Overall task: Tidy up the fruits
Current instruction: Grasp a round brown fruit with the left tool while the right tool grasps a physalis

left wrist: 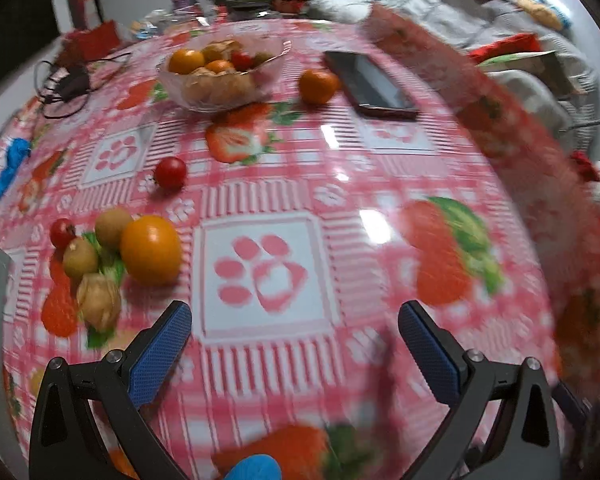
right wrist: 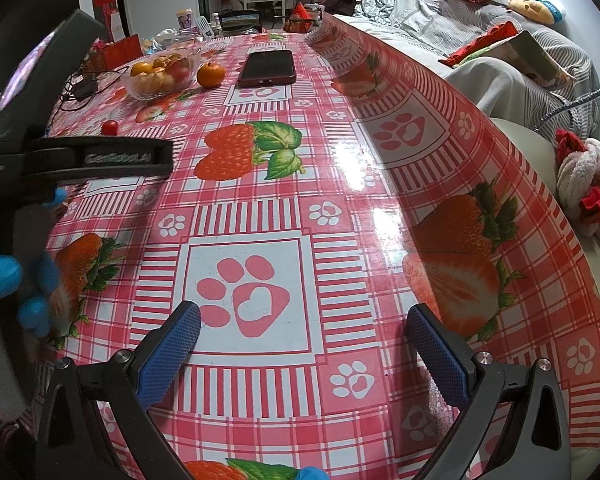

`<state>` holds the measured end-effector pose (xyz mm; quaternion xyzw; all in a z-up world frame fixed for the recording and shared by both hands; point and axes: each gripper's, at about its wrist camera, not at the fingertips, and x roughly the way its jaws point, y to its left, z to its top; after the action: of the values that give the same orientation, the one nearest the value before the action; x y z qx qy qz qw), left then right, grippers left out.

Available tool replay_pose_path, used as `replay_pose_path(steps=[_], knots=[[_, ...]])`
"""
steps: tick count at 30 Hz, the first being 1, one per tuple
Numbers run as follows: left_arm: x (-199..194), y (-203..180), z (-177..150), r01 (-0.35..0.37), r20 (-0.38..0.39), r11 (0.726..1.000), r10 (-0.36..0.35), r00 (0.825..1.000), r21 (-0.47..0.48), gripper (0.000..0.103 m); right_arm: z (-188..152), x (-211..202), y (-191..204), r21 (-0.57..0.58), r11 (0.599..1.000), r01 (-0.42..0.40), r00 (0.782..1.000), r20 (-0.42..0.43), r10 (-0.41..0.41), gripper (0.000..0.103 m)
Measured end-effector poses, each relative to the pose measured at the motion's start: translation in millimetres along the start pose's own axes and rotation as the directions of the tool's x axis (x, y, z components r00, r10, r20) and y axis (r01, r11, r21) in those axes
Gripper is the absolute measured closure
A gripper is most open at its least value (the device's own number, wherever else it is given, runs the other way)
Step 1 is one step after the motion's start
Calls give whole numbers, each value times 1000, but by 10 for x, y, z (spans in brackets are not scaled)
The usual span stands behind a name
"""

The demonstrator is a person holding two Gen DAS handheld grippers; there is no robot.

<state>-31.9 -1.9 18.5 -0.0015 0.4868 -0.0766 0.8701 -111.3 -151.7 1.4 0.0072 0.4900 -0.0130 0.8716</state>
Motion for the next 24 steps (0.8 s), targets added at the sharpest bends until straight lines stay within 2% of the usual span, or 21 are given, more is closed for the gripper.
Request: replay_pose_path(steps=[1,2,6,9,11,13,17,21,24], knots=[[-82,-28,-67,-7,54,1000,5,999,30,0,2,2,2,-1,1000,4,1000,3,-4,0],[-168,-12,-108,-19,74,998,15,997,57,0,-2,1,3,-3,1000,8,1000,5,-8,0],[-639,212,-248,11,117,998,-18,993,56,0,-7,5,16,-5,1000,21,1000,4,-21,0],[-859,507,-267,-98,167,994,89,982,45,0,1,10,20,0,1000,17,1000,-6,-17,0],[-882,732,-265,-137,165,990,130,978,28,0,4,11,23,4,1000,14,1000,-2,-14,0],[-819,977,-273,-187,119,982,184,976,11,0,0,10,25,10,1000,11,1000,7,-11,0],[-634,1317,-409,-224,44,974,225,973,-21,0,-7,3,25,33,999,-11,999,36,9,0],[-480,1508,-561,-173,-23,983,172,985,-59,0,-17,0,38,41,999,-2,999,45,0,0],[-359,1519,-564,-190,-50,981,187,981,-48,0,-18,-2,44,43,999,-1,999,46,-1,0]])
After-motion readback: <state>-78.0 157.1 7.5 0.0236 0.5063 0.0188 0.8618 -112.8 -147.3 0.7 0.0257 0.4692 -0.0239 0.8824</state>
